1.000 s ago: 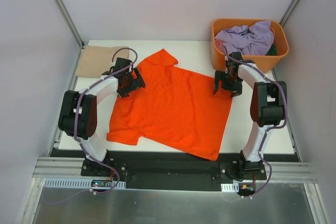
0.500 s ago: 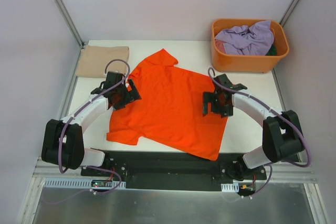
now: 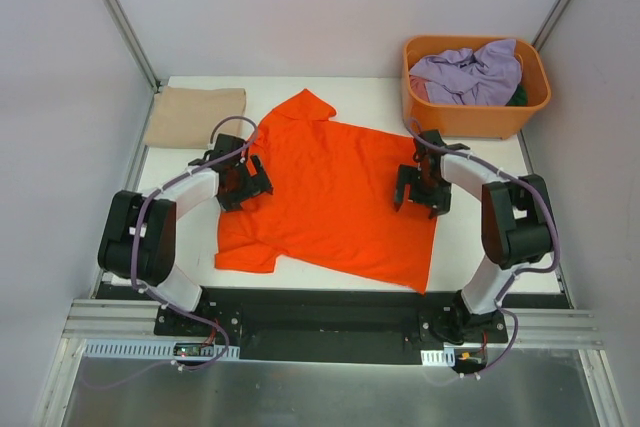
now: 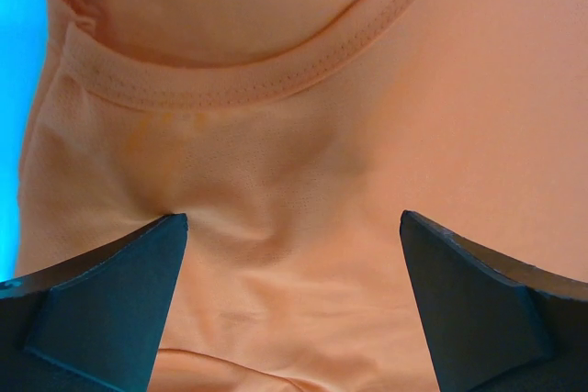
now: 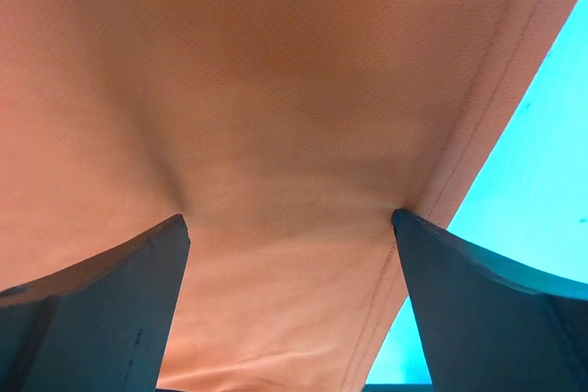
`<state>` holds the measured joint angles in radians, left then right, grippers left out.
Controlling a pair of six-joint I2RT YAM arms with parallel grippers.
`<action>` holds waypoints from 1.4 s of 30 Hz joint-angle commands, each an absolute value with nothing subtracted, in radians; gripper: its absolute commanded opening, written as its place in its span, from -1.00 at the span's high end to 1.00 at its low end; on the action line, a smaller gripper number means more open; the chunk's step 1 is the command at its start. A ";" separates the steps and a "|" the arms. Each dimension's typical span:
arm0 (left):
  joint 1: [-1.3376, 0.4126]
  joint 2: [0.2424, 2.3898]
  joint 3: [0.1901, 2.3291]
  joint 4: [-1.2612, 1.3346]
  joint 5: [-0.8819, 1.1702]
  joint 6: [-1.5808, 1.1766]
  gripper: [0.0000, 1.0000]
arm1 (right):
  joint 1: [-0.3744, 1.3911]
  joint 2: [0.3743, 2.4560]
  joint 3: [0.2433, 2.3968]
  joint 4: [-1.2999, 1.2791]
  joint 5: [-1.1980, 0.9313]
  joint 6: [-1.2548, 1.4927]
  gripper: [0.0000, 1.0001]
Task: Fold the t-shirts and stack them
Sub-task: Flatten out the tshirt
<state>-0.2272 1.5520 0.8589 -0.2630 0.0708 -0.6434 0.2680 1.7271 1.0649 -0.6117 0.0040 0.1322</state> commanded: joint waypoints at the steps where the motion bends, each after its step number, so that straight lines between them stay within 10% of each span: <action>1: -0.218 1.617 0.934 -0.233 0.083 -0.646 -0.98 | 0.229 1.801 1.146 -0.594 0.011 0.083 -0.92; 10: -0.218 1.551 0.963 -0.256 0.130 -0.641 -0.98 | 0.216 1.744 1.263 -0.649 -0.025 0.009 -0.92; 26: -0.215 0.824 0.549 -0.677 -0.230 -0.951 -0.90 | 0.390 1.157 0.815 -0.615 0.011 0.141 -0.92; 42: -0.213 0.956 0.489 -0.649 -0.226 -0.980 -0.56 | 0.393 1.085 0.704 -0.614 -0.029 0.147 -0.92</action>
